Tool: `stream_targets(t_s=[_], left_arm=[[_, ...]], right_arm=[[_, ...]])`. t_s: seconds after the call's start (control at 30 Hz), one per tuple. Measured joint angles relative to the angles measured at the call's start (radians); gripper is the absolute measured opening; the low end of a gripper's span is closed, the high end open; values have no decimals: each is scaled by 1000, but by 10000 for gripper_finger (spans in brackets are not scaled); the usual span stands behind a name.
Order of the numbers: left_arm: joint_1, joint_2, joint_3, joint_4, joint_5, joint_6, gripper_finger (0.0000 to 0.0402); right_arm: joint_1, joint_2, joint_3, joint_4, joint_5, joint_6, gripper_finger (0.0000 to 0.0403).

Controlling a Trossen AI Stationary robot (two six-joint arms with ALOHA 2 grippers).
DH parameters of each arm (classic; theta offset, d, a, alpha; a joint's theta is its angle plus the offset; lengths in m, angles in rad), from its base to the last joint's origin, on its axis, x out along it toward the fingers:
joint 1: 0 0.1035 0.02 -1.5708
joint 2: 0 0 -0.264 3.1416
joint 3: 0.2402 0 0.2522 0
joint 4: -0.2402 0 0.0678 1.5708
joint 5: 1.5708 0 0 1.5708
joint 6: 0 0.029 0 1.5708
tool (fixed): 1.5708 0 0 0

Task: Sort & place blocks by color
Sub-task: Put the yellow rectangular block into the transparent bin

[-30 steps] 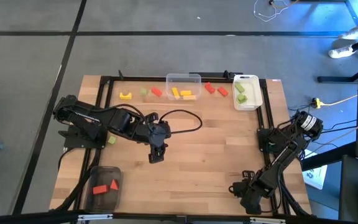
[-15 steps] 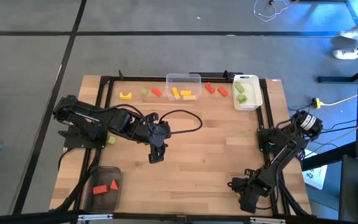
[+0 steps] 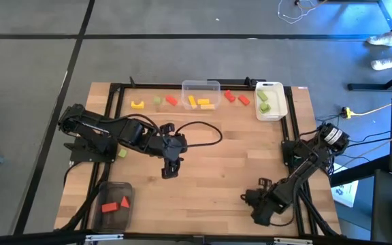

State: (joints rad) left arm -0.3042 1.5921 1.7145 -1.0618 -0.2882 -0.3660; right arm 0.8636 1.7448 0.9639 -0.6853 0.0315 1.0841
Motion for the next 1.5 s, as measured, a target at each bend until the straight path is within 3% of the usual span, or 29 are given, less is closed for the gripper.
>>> stream_targets(t_s=[0.1, 0.47, 0.93, 1.07, 1.27, 1.5], left_arm=[[0, 0, 0, 0, 0, 40, 167], [0, 0, 0, 0, 0, 289, 167], [-23, 0, 0, -3, -13, 605, 167], [-60, 0, 0, -6, -51, 686, 167], [-117, 0, 0, -2, -224, 800, 167], [-125, 0, 0, 69, -248, 896, 167]], right_arm=[[-29, 4, 47, -69, 62, -52, 124], [-209, 0, 230, -141, 64, -275, 124], [-520, -2, 601, -181, 50, -789, 124], [-594, -3, 696, -220, -1, -902, 124], [-684, -4, 779, -218, -161, -1010, 124], [-742, -4, 790, -217, -272, -1058, 124]])
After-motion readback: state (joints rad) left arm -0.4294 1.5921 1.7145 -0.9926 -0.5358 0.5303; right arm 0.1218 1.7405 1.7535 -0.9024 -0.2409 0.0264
